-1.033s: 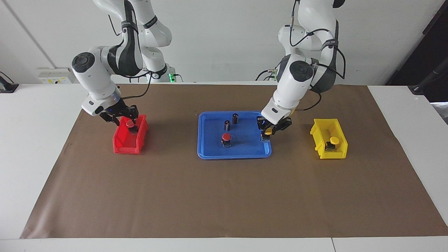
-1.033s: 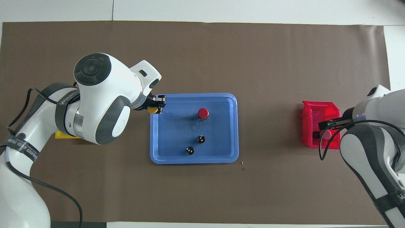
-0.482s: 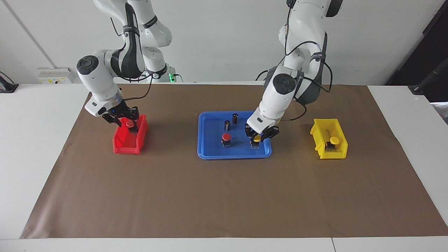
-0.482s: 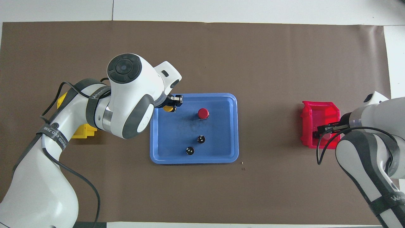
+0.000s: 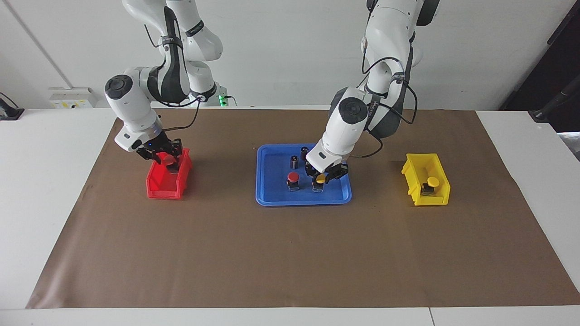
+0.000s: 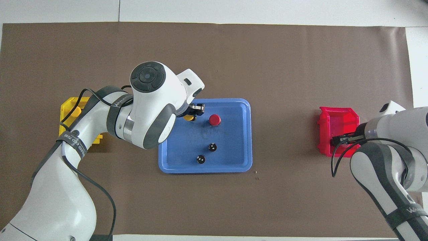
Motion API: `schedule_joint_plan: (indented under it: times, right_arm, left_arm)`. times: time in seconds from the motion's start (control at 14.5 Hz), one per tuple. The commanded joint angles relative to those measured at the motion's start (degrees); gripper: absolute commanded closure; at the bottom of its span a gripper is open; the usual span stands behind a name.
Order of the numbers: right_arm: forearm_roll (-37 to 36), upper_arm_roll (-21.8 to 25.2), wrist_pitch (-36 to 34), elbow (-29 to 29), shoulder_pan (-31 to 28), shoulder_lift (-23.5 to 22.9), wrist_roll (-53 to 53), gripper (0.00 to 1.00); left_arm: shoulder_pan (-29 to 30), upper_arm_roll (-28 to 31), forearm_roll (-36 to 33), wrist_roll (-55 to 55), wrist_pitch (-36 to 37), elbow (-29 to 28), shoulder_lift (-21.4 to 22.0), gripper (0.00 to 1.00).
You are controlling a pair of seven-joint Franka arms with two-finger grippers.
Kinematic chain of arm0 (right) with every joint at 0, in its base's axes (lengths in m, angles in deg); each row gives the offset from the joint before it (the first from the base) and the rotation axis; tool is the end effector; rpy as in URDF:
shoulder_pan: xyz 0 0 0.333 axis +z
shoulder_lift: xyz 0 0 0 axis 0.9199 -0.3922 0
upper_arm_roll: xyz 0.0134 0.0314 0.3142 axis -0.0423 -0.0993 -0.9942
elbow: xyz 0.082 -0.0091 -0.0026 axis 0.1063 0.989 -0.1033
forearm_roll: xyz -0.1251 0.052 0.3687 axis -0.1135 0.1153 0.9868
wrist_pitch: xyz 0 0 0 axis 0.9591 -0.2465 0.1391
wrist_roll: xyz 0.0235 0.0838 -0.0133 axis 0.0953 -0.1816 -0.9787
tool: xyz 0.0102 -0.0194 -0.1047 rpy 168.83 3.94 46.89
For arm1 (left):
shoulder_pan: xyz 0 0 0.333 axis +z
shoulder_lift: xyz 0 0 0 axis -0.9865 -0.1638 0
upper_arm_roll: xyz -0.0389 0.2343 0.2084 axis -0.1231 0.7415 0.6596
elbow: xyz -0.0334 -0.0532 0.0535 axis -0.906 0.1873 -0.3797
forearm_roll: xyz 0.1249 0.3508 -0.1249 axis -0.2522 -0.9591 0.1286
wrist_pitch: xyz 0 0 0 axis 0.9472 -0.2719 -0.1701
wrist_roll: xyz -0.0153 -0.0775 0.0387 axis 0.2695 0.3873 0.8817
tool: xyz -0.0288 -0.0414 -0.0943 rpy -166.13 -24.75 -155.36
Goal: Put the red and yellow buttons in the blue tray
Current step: 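Carry a yellow button into the blue tray with the left gripper and release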
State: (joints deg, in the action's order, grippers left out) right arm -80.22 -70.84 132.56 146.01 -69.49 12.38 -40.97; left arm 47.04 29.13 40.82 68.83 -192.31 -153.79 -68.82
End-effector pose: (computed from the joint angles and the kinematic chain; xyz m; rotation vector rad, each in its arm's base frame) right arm 0.4747 -0.0401 0.3570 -3.1128 -0.2151 0.0567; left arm 0.5300 -0.3743 0.3731 3.0033 -0.2654 -0.0715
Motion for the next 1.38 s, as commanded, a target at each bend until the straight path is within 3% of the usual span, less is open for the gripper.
schedule_joint_plan:
  times: [0.0,0.14,0.21,0.34,0.55,0.69,0.83,0.96,1.17,1.31]
  right_arm:
    - [0.17,-0.36,1.83,1.85,-0.59,1.46,-1.58,0.35]
    - [0.09,-0.36,2.71,2.72,-0.59,1.63,-1.58,0.36]
    - [0.17,-0.36,3.41,3.33,-0.59,1.72,-1.58,0.36]
    - [0.17,-0.36,3.59,3.86,-0.50,1.81,-1.50,0.36]
    - [0.17,-0.36,3.86,4.48,-0.59,2.16,-1.58,0.37]
    - [0.17,-0.36,3.86,4.57,-0.85,2.25,-1.58,0.38]
    - [0.17,-0.27,3.86,4.66,-1.03,2.25,-1.58,0.39]
    - [0.09,-0.27,3.77,4.66,-1.11,2.42,-1.58,0.43]
    - [0.17,-0.27,3.68,5.01,-1.11,2.51,-1.58,0.56]
    - [0.09,-0.27,3.24,4.92,-1.11,2.51,-1.58,0.68]
  left_arm:
    - [-1.54,1.03,1.50,0.42,-0.65,0.92,-0.91,0.65]
    - [-1.97,1.03,1.50,1.12,-0.65,1.00,-1.18,0.55]
    - [-1.98,1.03,1.50,1.39,-0.65,1.09,-1.18,0.39]
    - [-1.98,1.03,1.59,1.57,-0.47,1.53,-1.26,0.29]
    - [-1.98,0.94,1.59,2.62,1.19,3.10,-0.92,0.26]
    - [-1.28,1.29,1.50,2.53,8.28,6.00,0.57,0.26]
    - [0.38,3.22,0.89,2.36,14.89,6.28,5.65,0.25]
    - [5.37,4.81,0.80,-4.54,19.89,4.61,10.32,0.24]
    - [15.83,4.99,-0.51,-17.65,24.12,3.03,14.11,0.23]
    - [20.24,4.99,-4.11,-19.52,24.50,-0.21,16.74,0.19]
